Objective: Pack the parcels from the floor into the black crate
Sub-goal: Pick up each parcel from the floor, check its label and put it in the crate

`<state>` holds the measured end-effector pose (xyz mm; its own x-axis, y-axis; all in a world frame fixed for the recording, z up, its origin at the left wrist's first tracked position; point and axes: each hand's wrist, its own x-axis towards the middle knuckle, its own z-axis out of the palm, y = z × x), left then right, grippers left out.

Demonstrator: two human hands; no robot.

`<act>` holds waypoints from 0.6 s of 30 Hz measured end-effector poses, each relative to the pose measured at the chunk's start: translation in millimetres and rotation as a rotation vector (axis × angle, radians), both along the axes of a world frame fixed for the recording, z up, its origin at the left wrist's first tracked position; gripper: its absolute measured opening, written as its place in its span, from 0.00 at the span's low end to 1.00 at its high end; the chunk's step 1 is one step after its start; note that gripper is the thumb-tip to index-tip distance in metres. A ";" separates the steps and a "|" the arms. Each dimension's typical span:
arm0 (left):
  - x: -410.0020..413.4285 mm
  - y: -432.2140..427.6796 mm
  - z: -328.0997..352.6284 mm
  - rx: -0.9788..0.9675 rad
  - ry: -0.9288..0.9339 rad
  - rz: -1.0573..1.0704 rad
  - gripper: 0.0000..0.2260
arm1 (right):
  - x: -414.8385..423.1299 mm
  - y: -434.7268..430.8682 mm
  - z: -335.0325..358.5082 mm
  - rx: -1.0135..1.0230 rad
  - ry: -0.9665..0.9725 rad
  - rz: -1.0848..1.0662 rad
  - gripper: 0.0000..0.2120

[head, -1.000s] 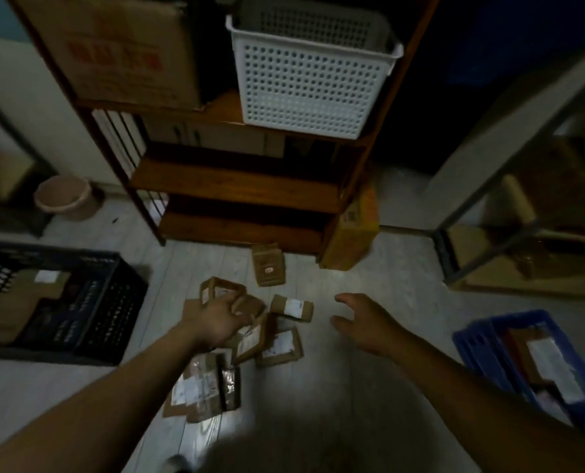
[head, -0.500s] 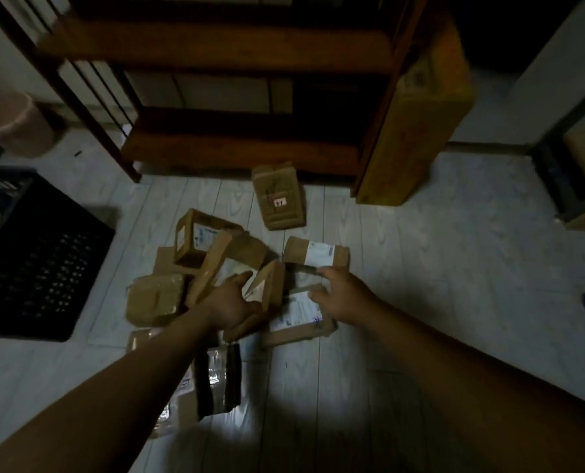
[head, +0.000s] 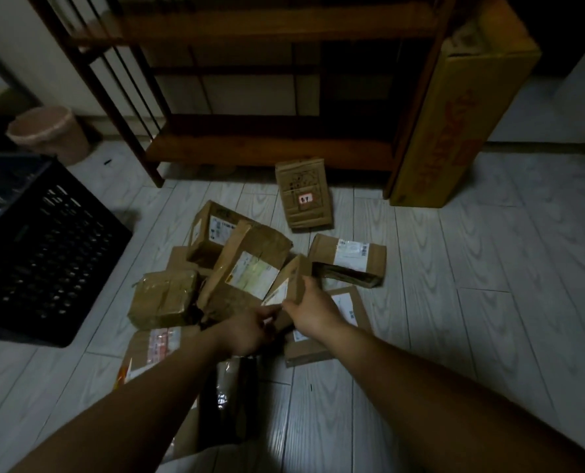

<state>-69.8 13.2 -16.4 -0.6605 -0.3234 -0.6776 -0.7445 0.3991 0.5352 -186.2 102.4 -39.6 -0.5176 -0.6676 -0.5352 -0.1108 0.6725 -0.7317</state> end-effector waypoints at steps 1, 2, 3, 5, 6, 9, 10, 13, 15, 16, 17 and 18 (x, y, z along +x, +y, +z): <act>1.9 -1.5 -0.8 -0.039 0.019 0.004 0.24 | -2.1 2.2 2.0 0.009 0.016 -0.012 0.30; 3.3 -5.1 -3.6 -0.057 0.051 0.053 0.22 | -6.7 4.1 6.0 0.010 0.032 -0.018 0.29; 3.8 -9.0 -6.9 -0.045 0.095 0.123 0.17 | -13.5 6.5 11.3 0.012 0.057 -0.010 0.27; 0.7 -15.2 -9.6 0.022 0.182 0.253 0.07 | -34.0 9.9 25.5 0.035 0.153 0.011 0.24; -2.3 -16.3 -10.0 0.060 0.190 0.313 0.04 | -45.6 11.9 36.0 0.046 0.183 0.004 0.24; -12.9 -10.2 -4.8 0.218 0.105 0.453 0.12 | -71.4 22.3 64.3 -0.037 0.095 -0.069 0.21; -16.7 -7.2 -5.3 0.299 0.088 0.487 0.14 | -76.0 27.7 69.5 -0.069 0.054 -0.083 0.21; -28.1 1.0 -7.5 0.441 0.131 0.574 0.16 | -82.3 44.8 68.6 -0.097 -0.004 -0.108 0.23; -31.0 2.0 -9.8 0.405 0.147 0.626 0.13 | -86.5 51.5 60.5 -0.102 -0.022 -0.148 0.23; -31.4 0.8 -10.3 0.376 0.144 0.648 0.11 | -89.1 53.7 57.7 -0.106 -0.045 -0.176 0.22; -31.1 -1.1 -10.7 0.351 0.142 0.661 0.11 | -91.6 55.6 55.8 -0.114 -0.074 -0.208 0.22; -31.1 -3.4 -9.9 0.341 0.157 0.678 0.13 | -94.4 56.9 54.0 -0.121 -0.101 -0.242 0.22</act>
<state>-100.9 9.8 -26.3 -0.4894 -0.4813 -0.7272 -0.6726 -0.3225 0.6660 -280.6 159.3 14.3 -0.6176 -0.5933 -0.5162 0.1198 0.5777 -0.8074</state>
